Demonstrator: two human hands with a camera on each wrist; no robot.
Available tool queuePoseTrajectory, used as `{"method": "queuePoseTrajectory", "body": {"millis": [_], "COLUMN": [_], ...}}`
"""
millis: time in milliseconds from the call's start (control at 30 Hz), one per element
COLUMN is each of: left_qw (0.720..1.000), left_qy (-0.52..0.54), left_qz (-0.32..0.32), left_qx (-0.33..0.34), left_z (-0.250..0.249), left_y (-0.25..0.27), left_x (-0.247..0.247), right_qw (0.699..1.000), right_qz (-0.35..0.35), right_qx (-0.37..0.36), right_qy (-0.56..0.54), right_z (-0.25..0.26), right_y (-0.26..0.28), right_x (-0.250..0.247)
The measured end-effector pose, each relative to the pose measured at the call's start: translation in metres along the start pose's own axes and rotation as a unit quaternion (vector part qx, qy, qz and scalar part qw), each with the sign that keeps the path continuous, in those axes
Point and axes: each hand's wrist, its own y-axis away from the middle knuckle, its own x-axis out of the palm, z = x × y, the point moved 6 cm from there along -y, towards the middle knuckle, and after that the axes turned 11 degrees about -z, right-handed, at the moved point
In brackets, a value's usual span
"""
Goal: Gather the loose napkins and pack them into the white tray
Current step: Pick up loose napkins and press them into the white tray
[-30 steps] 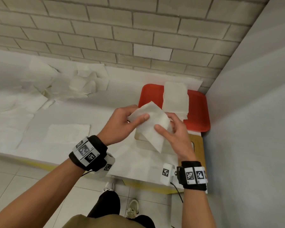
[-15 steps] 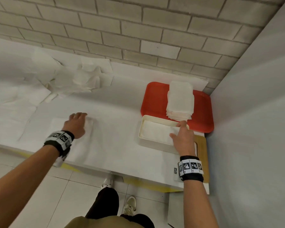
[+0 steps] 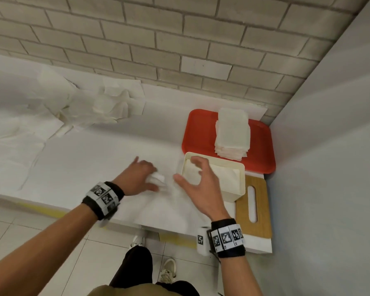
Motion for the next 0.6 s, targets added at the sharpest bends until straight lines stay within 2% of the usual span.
{"method": "queuePoseTrajectory", "body": {"millis": [67,133,233,333,400,500,600], "left_qw": [0.995,0.988,0.983,0.979,0.972,0.962,0.963], "left_qy": [0.059,0.081,0.101,0.173,0.218,0.273,0.257], "left_qz": [-0.036,-0.069,-0.073,-0.013,0.005,-0.025,-0.079], "left_qx": [0.066,0.110,0.132,0.109,0.089,0.018,-0.028], "left_z": [-0.059,-0.100,-0.127,-0.134,-0.129,-0.111,-0.101], "left_y": [-0.006,-0.013,-0.024,-0.035,-0.045,-0.064,-0.081], "left_x": [-0.018,-0.036,-0.053,-0.063,-0.064,-0.052,-0.028], "right_qw": [0.998,0.996,0.991,0.981,0.975,0.969,0.962], "right_qz": [0.020,-0.026,-0.087,-0.119,-0.148,-0.206,-0.259], "right_qx": [0.036,0.039,0.026,0.022,0.042,0.078,0.083], "right_qy": [-0.038,-0.072,-0.101,-0.149,-0.158,-0.111,0.037], "right_z": [0.001,0.001,-0.001,-0.001,-0.010,-0.041,-0.065], "right_y": [0.004,0.004,0.004,0.004,0.000,-0.013,-0.023], "right_x": [0.006,-0.007,-0.041,-0.081,-0.103,-0.122,-0.126]}}
